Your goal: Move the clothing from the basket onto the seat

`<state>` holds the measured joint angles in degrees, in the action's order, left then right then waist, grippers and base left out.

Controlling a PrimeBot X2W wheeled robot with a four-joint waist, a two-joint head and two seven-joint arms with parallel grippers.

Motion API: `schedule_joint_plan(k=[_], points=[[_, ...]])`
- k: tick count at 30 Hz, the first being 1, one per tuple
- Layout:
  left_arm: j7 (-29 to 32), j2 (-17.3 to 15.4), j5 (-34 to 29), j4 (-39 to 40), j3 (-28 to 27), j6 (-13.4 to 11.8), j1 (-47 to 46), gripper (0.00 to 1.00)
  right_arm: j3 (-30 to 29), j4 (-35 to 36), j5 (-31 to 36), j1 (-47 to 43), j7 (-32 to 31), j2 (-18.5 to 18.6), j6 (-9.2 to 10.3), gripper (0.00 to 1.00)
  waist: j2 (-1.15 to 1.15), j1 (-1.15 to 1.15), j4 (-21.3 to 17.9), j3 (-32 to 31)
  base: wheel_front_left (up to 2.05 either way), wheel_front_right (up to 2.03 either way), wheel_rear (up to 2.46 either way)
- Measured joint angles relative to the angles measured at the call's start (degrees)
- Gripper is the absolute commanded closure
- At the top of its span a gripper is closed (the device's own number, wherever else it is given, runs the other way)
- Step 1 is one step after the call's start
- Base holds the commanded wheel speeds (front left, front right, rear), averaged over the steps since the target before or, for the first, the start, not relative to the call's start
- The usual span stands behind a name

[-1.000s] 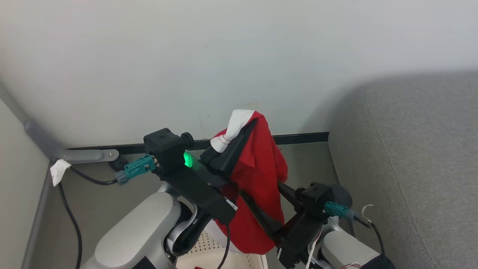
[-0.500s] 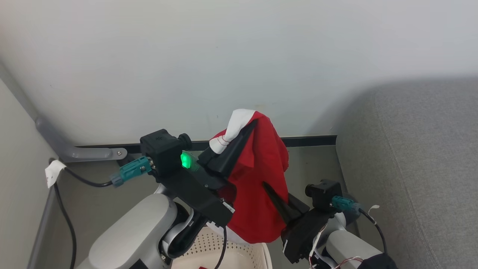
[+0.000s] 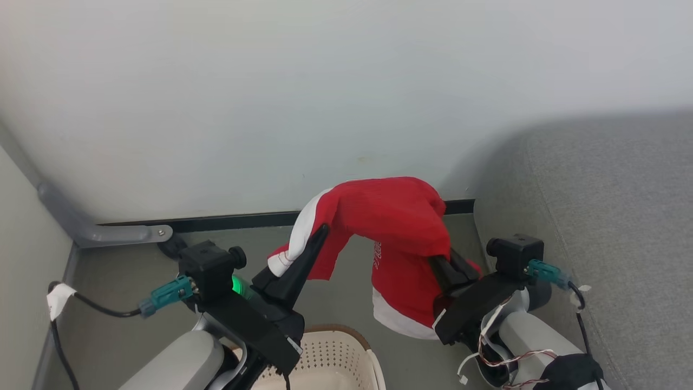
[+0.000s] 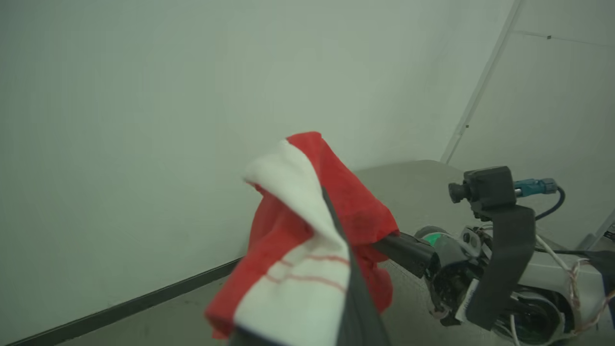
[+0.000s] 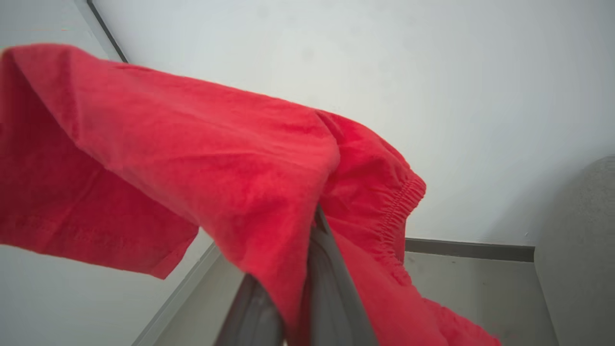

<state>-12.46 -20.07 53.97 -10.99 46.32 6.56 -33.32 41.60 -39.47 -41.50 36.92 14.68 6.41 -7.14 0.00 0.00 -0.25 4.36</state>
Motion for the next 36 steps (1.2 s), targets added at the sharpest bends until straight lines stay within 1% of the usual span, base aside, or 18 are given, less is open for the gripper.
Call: schedule_joint_plan(k=[6, 7, 8, 10, 11, 12, 18, 22, 36], points=[[0.0, -1.1, 0.4, 0.9, 1.2, 0.1, 2.6, 1.0, -3.8, 2.7, 0.0, -0.6, 0.0, 1.3, 0.0, 1.0, 0.0, 0.0, -1.7, -0.2, 0.0, 0.0, 0.0], [0.0, -1.3, 0.4, 1.2, 1.5, 0.1, 3.1, 0.86, -4.7, 3.2, -0.1, -0.9, 0.0, 1.4, 0.0, 1.0, 0.0, 0.0, -2.0, -0.3, 0.0, 0.0, 0.0], [0.0, -1.4, 0.4, 1.5, 2.0, 0.1, 3.4, 0.69, -5.5, 3.7, -0.2, -1.3, 0.0, 1.5, 0.0, 1.0, 0.0, 0.0, -2.4, -0.3, 0.0, 0.0, 0.0], [0.0, -1.5, 0.4, 2.2, 2.6, 0.2, 4.1, 0.53, -7.3, 4.2, -0.6, -1.6, 0.0, 1.6, 0.0, 1.0, 0.0, 0.0, -3.1, -0.4, 0.0, 0.0, 0.0], [0.0, -1.6, 0.4, 2.4, 2.9, 0.4, 4.4, 0.24, -8.4, 4.7, -1.0, -1.7, 0.0, 1.7, 0.0, 1.0, 0.0, 0.0, -3.4, -0.4, 0.0, 0.0, 0.0], [0.0, -1.6, 0.4, 2.5, 3.3, 0.5, 4.6, 0.0, -9.5, 5.2, -1.1, -2.0, 0.0, 1.9, 0.0, 1.0, 0.0, 0.0, -3.8, -0.5, 0.0, 0.0, 0.0], [0.0, -2.1, 0.4, 3.1, 4.0, 0.5, 5.8, 0.0, -14.6, 7.4, -0.6, -2.6, 0.0, 4.4, 0.07, 1.0, 0.0, 0.0, -6.2, -0.6, 0.0, 0.0, 0.0], [-0.1, -2.8, 0.4, 3.6, 3.9, 0.5, 5.9, 0.0, -17.3, 9.5, 0.6, -3.9, 0.0, 5.3, 0.1, 1.0, 0.0, 0.0, -7.9, -0.6, 0.0, 0.0, 0.0], [-0.3, -4.1, -1.5, 4.9, 4.5, 0.4, 6.8, 0.0, -22.8, 18.2, 5.4, -8.6, 0.0, 7.2, 0.11, 1.0, 0.0, 0.0, -15.1, -0.3, 0.0, 0.0, 0.0]])
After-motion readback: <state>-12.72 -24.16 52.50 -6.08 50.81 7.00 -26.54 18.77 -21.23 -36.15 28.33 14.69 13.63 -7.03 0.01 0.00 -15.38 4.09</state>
